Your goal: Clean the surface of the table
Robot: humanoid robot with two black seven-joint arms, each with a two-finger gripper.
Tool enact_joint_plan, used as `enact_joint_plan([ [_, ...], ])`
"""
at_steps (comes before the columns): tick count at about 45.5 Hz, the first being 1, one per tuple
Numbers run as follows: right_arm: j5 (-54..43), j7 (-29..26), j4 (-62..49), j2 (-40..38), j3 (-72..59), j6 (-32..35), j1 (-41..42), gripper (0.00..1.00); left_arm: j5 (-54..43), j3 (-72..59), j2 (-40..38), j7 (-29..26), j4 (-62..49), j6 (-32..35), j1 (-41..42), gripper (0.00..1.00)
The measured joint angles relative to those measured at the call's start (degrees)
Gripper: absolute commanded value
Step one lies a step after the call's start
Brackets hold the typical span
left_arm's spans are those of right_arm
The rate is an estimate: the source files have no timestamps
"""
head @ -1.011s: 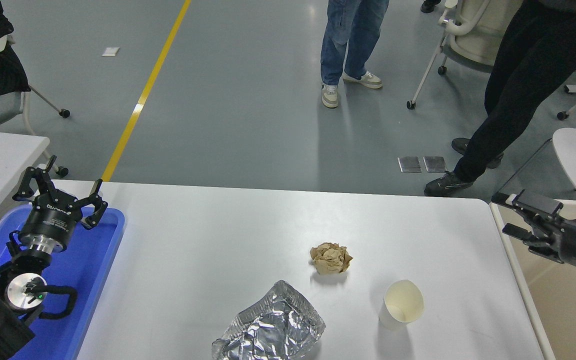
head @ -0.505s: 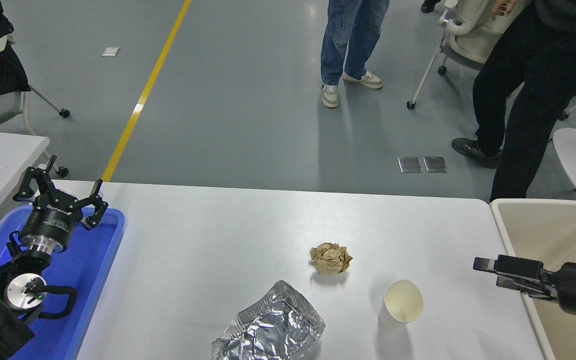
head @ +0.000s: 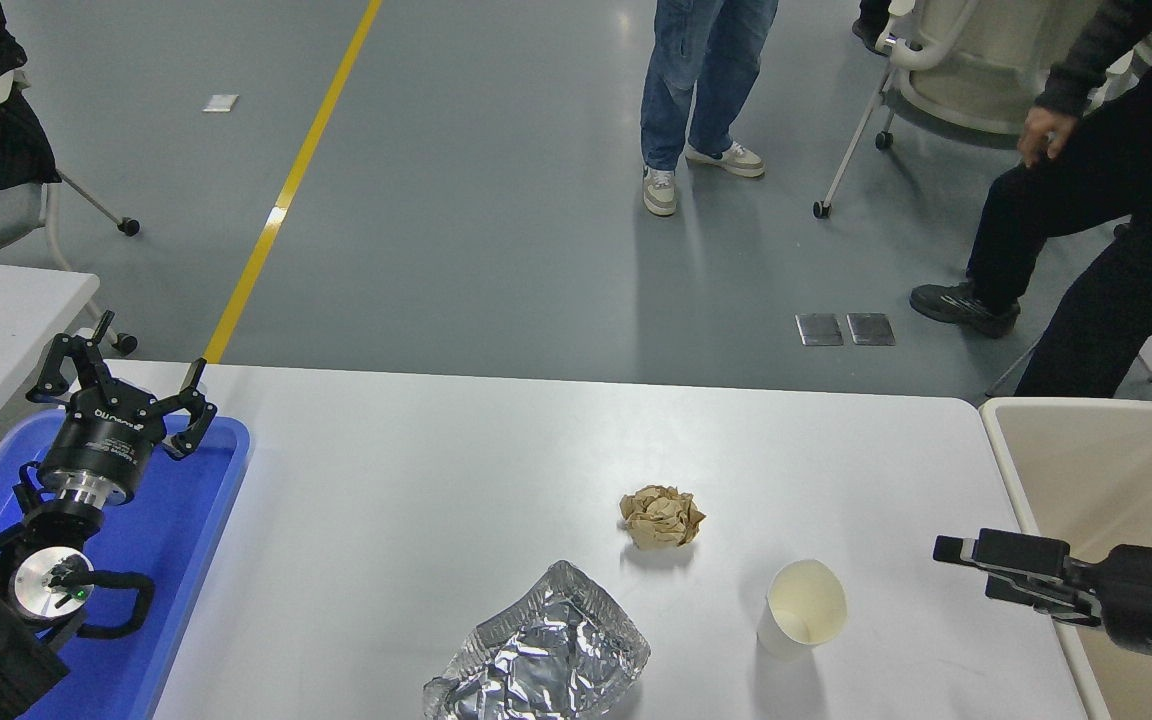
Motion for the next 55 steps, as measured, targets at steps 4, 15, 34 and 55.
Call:
enact_joint_plan([
  [4, 1.1, -0.9, 1.5, -0.2, -0.1, -0.8, 0.0, 1.0, 0.0, 0.0, 0.0, 0.0, 0.0, 0.0, 0.0, 1.0],
  [15, 0.9, -3.9, 3.9, 0.4, -1.3, -2.8, -0.2, 1.0, 0.0, 0.0, 0.0, 0.0, 0.0, 0.0, 0.0, 1.0],
  [34, -3.5, -9.8, 3.8, 5.8, -4.2, -5.1, -0.1, 0.99, 0.0, 0.0, 0.0, 0.0, 0.0, 0.0, 0.0, 1.0],
  [55, -4.2, -13.1, 0.5, 12.9, -4.8, -5.6, 0.2, 0.99, 0.0, 0.0, 0.0, 0.0, 0.0, 0.0, 0.0, 1.0],
])
